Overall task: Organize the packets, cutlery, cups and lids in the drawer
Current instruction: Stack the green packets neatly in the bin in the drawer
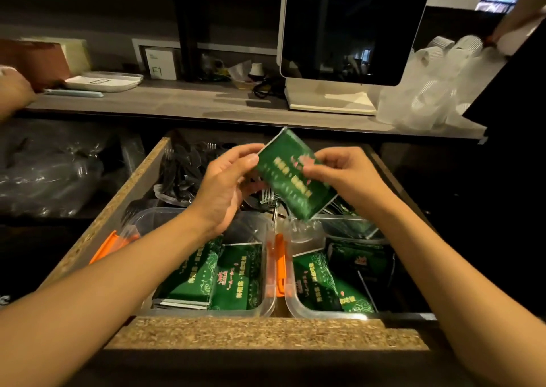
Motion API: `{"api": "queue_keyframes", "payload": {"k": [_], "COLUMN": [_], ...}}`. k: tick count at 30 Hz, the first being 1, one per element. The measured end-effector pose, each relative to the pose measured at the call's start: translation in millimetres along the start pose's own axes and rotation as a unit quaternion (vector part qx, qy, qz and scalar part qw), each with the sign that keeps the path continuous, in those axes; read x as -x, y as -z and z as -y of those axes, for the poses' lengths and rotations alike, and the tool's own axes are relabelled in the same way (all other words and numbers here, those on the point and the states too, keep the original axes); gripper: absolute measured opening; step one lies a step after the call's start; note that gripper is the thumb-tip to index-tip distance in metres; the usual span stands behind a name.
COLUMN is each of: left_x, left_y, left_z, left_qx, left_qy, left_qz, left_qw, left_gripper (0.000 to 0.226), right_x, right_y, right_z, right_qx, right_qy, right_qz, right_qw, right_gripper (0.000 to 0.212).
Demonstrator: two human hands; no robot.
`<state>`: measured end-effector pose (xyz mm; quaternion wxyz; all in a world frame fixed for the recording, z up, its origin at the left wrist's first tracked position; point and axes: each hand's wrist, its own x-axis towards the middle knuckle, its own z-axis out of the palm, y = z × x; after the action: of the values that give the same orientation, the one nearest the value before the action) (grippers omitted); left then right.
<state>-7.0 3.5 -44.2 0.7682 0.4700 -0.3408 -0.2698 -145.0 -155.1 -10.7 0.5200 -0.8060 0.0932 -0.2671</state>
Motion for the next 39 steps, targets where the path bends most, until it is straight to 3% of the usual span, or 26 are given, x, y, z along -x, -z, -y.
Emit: {"api": "queue_keyframes", "payload": {"k": [2,4,5,7,10,14,16,18,21,23,24,28,31,36,39], "left_x": [0,3,7,12,16,12,11,13,17,18,19,22,23,24,23], "left_y": [2,2,-1,-10,-20,-16,-16,-17,-20,-22,-23,-21,-21,-20,-19], "left_z": [4,7,8,10,10,11,11,10,9,12,12,15,16,17,18], "left_qx": [0.027,0.04,0.043,0.029,0.013,0.018,0.029,0.038,0.039,0.037,0.038,0.016,-0.001,-0.006,0.008], "left_qy": [0.035,0.081,0.099,0.134,0.205,0.237,0.227,0.229,0.249,0.259,0.261,0.254,0.25,0.247,0.249], "left_qz": [0.006,0.048,0.082,0.122,0.056,-0.006,-0.019,-0.02,-0.01,0.0,0.008,0.029,0.028,0.03,0.022], "left_qw": [0.999,0.995,0.991,0.983,0.977,0.971,0.973,0.973,0.968,0.965,0.965,0.967,0.968,0.968,0.968], "left_gripper": [0.071,0.108,0.111,0.084,0.042,0.042,0.041,0.04,0.041,0.044,0.046,0.049,0.048,0.048,0.049], "right_x": [-2,-2,-1,2,9,7,6,11,29,44,51,65,65,61,58], "right_y": [3,0,-4,-19,-32,-8,9,20,22,17,16,9,-3,-10,-4], "right_z": [1,1,-1,-8,-13,-3,-2,-3,-12,-26,-34,-50,-50,-53,-49], "right_qx": [-0.131,-0.25,-0.25,-0.162,-0.086,-0.009,0.103,0.223,0.377,0.481,0.492,0.397,0.298,0.189,0.123], "right_qy": [-0.002,-0.036,-0.055,-0.089,-0.154,-0.198,-0.216,-0.252,-0.327,-0.315,-0.318,-0.389,-0.404,-0.373,-0.358], "right_qz": [-0.056,-0.046,-0.029,0.024,0.128,0.106,0.08,0.129,0.254,0.299,0.299,0.296,0.26,0.235,0.21], "right_qw": [0.99,0.966,0.966,0.983,0.976,0.975,0.968,0.933,0.828,0.762,0.753,0.777,0.825,0.878,0.901], "right_gripper": [0.011,0.013,0.012,0.008,0.014,0.018,0.021,0.024,0.037,0.053,0.06,0.064,0.049,0.021,0.025]}}
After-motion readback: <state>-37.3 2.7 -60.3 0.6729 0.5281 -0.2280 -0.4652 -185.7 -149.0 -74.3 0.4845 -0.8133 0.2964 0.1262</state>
